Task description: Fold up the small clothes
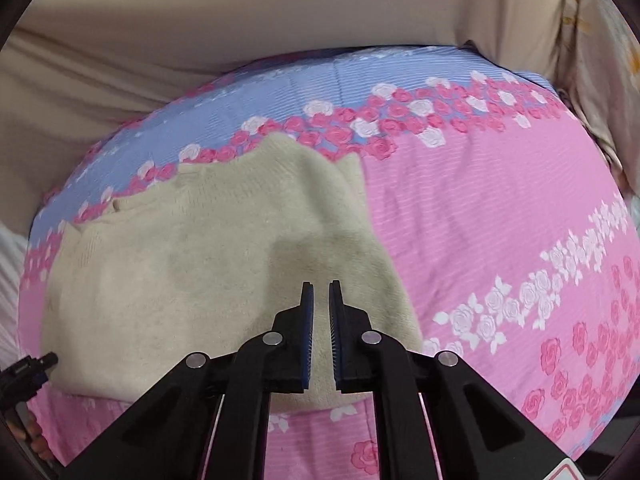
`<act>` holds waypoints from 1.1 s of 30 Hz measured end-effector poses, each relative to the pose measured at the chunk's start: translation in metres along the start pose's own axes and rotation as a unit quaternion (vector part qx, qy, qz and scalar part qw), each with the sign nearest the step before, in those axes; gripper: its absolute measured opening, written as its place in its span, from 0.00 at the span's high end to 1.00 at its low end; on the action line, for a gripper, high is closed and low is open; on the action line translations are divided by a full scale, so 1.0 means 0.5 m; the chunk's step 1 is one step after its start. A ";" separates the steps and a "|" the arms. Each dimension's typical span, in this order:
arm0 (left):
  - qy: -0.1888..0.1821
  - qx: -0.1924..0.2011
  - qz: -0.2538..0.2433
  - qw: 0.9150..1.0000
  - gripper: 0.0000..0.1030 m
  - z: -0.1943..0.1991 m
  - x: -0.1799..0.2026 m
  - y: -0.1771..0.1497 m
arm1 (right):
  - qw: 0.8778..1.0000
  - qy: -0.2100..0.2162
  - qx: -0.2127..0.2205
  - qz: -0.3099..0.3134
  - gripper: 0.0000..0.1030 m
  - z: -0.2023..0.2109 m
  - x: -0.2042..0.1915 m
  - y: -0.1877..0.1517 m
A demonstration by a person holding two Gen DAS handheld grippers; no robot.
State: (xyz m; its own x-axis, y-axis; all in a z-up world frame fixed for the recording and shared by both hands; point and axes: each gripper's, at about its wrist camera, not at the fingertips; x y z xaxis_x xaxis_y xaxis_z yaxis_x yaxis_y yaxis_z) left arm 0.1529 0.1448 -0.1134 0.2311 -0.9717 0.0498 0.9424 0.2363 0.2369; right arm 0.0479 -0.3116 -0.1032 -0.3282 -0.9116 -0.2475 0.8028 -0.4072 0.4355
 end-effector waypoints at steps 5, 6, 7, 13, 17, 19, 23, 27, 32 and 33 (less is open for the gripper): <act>0.037 0.078 -0.064 0.994 0.42 0.064 0.057 0.019 | 1.000 0.016 -0.008 0.015 0.93 -0.009 -0.049 0.006; 0.041 0.088 -0.080 0.992 0.34 0.070 0.072 0.023 | 0.999 0.014 -0.011 0.029 0.93 -0.017 -0.059 0.009; 0.045 0.095 -0.096 0.990 0.33 0.068 0.089 0.028 | 0.999 0.001 -0.023 0.039 0.93 -0.038 -0.063 0.012; 0.025 0.026 -0.030 0.999 0.34 -0.018 0.055 0.054 | 0.998 -0.001 -0.062 -0.022 1.00 -0.116 0.018 0.021; -0.014 0.026 0.061 0.998 0.34 -0.010 -0.039 0.054 | 1.000 0.008 -0.025 0.000 0.92 -0.048 -0.022 0.037; -0.013 0.031 0.057 0.998 0.34 -0.004 -0.043 0.068 | 1.000 0.007 -0.011 0.025 0.89 -0.033 -0.045 0.050; -0.087 0.013 -0.004 0.996 0.25 -0.002 -0.024 0.102 | 1.000 -0.016 -0.015 0.019 0.68 -0.038 -0.019 0.082; -0.181 -0.016 -0.068 0.981 0.25 -0.007 -0.068 0.125 | 1.000 -0.003 -0.009 0.010 0.68 -0.005 0.035 0.060; -0.194 -0.049 -0.181 0.963 0.25 -0.026 -0.103 0.137 | 0.999 0.014 -0.019 0.038 0.66 0.019 0.036 -0.011; -0.209 -0.059 -0.203 0.955 0.25 -0.031 -0.106 0.133 | 0.999 0.018 -0.026 0.042 0.64 0.016 0.034 -0.021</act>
State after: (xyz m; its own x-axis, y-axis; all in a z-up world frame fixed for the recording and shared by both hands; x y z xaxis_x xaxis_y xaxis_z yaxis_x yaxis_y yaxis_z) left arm 0.2069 0.2122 -0.1153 -0.2522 -0.8956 0.3664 0.9602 -0.1846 0.2097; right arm 0.0298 -0.3234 -0.1049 -0.2413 -0.9397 -0.2424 0.8523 -0.3247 0.4101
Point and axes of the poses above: each gripper's, at about its wrist camera, not at the fingertips, and z roughly against the way its jaws point, x to its right, y to its top, and after that the axes turned 9 degrees about y, right-handed
